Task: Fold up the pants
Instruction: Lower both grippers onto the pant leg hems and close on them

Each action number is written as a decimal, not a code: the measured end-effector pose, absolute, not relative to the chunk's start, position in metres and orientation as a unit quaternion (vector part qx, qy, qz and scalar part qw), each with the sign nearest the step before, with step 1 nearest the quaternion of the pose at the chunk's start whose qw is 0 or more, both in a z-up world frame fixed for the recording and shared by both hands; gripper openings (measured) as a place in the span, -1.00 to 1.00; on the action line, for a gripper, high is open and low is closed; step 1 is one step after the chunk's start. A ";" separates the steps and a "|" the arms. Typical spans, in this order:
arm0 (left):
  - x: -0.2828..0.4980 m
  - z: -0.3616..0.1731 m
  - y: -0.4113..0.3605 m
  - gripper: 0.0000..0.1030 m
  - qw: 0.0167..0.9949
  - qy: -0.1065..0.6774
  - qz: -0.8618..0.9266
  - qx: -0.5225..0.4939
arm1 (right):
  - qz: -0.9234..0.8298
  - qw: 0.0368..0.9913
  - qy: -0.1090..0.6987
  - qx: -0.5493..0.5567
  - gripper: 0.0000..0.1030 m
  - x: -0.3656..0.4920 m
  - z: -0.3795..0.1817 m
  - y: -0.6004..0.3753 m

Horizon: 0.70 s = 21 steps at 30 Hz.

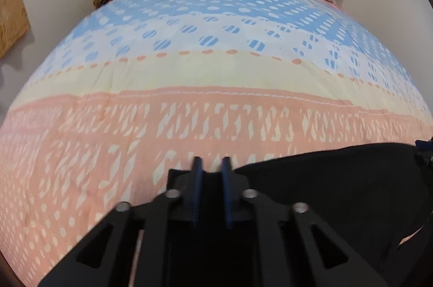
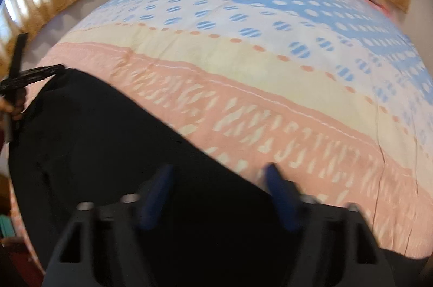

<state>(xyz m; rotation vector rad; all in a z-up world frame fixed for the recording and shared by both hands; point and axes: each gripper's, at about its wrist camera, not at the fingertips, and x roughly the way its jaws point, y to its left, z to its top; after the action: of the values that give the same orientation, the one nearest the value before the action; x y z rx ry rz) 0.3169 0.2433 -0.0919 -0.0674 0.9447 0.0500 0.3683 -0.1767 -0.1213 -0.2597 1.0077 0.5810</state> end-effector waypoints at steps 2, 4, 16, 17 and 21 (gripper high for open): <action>0.318 -0.091 0.246 -0.92 0.891 0.452 0.025 -0.041 | 0.290 0.820 0.478 -0.120 -0.77 0.364 -0.117 -0.173; 0.318 -0.088 0.251 -0.95 0.892 0.447 0.018 -0.066 | 0.287 0.821 0.478 -0.123 -0.84 0.359 -0.113 -0.171; 0.294 -0.034 0.262 -0.93 0.910 0.407 0.017 -0.074 | 0.270 0.875 0.389 -0.103 -0.87 0.290 -0.045 -0.177; 0.296 -0.039 0.264 -0.86 0.903 0.421 0.006 -0.084 | 0.265 0.876 0.386 -0.112 -0.87 0.287 -0.046 -0.174; 0.303 -0.062 0.259 0.12 0.883 0.459 -0.029 -0.092 | 0.240 0.879 0.391 -0.131 -0.87 0.279 -0.057 -0.168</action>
<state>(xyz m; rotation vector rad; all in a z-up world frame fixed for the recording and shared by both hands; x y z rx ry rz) 0.3028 0.2590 -0.0621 -0.1915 0.9555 -0.0605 0.2786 -0.1683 -0.0569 -0.2736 0.8147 0.5007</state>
